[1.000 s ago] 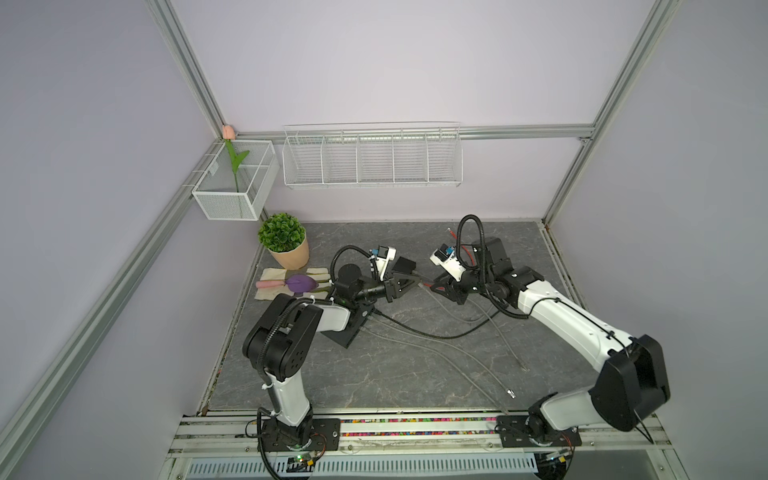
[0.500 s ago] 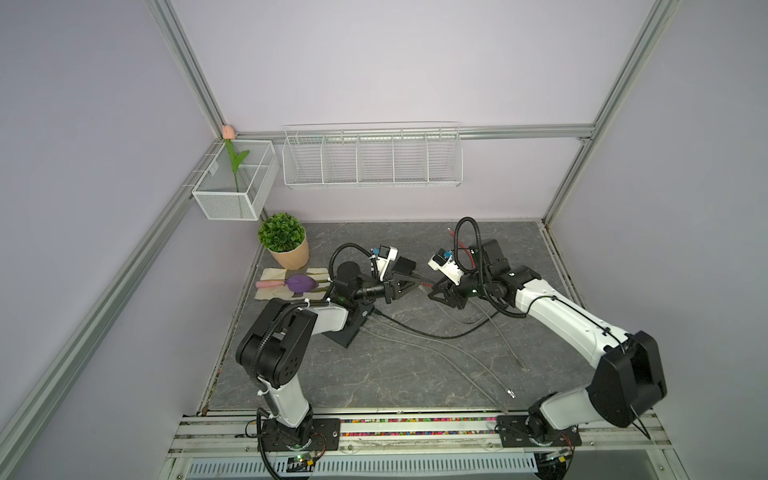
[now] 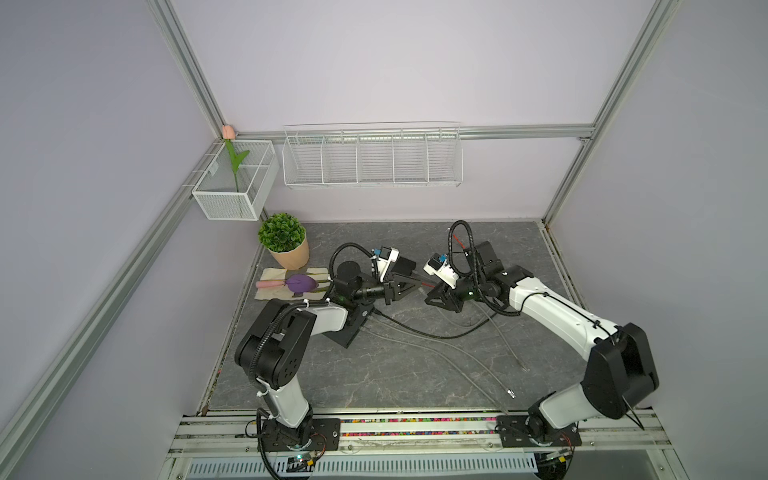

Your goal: Insert the plug into the switch port

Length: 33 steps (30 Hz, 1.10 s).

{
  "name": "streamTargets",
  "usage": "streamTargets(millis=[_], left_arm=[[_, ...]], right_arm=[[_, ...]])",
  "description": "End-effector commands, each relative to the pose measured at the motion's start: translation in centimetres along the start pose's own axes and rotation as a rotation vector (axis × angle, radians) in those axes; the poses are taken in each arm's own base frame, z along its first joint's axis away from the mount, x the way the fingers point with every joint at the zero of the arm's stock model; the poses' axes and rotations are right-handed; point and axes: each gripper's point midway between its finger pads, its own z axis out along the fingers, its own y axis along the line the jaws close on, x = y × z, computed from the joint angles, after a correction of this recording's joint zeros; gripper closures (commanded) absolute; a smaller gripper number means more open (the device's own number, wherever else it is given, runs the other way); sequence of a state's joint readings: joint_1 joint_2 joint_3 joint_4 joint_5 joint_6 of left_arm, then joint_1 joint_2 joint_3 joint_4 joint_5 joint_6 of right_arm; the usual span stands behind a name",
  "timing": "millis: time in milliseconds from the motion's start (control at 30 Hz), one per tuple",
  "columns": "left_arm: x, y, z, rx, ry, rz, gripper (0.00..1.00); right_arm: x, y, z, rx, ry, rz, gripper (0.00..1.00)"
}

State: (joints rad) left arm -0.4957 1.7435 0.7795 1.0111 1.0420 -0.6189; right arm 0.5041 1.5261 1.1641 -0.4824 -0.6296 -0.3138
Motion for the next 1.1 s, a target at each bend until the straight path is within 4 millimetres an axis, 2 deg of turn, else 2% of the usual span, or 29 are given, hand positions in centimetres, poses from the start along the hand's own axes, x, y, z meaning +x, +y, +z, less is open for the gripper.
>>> streamTargets(millis=[0, 267, 533, 567, 600, 633, 667, 700, 733, 867, 933, 1000, 1067], left_arm=[[-1.2, -1.0, 0.3, 0.034, -0.006, 0.049, 1.00], [-1.2, -1.1, 0.2, 0.033, 0.001, 0.052, 1.00], [-1.4, -1.8, 0.1, 0.067, -0.002, 0.050, 1.00], [-1.5, -1.7, 0.0, 0.065, -0.009, 0.045, 0.95], [-1.7, -1.4, -0.2, 0.058, -0.014, 0.039, 0.69], [-1.9, -1.1, -0.4, 0.044, -0.023, 0.030, 0.47], [-2.3, -0.4, -0.9, 0.017, -0.045, 0.018, 0.33], [-2.9, 0.1, -1.6, -0.004, -0.074, 0.013, 0.03], [-3.5, 0.4, -2.3, -0.018, -0.102, 0.008, 0.01], [-6.0, 2.5, -5.2, -0.099, -0.206, -0.042, 0.01], [-6.5, 5.0, -6.2, -0.193, -0.227, -0.086, 0.01], [-5.6, 8.6, -6.8, -0.342, -0.187, -0.135, 0.01], [-4.5, 12.3, -7.9, -0.539, -0.144, -0.155, 0.01]], right_arm=[[-0.6, 0.9, 0.2, -0.058, -0.007, -0.022, 0.79], [-0.5, 1.1, 0.3, -0.055, 0.000, -0.028, 0.93], [-0.5, 0.8, 0.4, -0.024, 0.006, -0.032, 0.93], [-0.4, 0.5, 0.5, -0.011, 0.012, -0.027, 0.93], [-0.3, 0.2, 0.5, 0.012, 0.019, -0.029, 0.93], [-0.3, -0.2, 0.5, 0.044, 0.027, -0.027, 0.93], [-0.2, -0.7, 0.4, 0.088, 0.040, -0.032, 0.93], [-0.1, -1.4, 0.4, 0.144, 0.056, -0.036, 0.93], [0.0, -1.8, 0.5, 0.187, 0.076, -0.048, 0.93], [0.2, -3.7, 0.4, 0.375, 0.164, -0.095, 0.93], [0.3, -5.2, 0.2, 0.454, 0.206, -0.095, 0.93], [0.7, -6.8, -0.2, 0.520, 0.294, -0.108, 0.93], [1.1, -9.4, -0.9, 0.616, 0.376, -0.128, 0.93]])
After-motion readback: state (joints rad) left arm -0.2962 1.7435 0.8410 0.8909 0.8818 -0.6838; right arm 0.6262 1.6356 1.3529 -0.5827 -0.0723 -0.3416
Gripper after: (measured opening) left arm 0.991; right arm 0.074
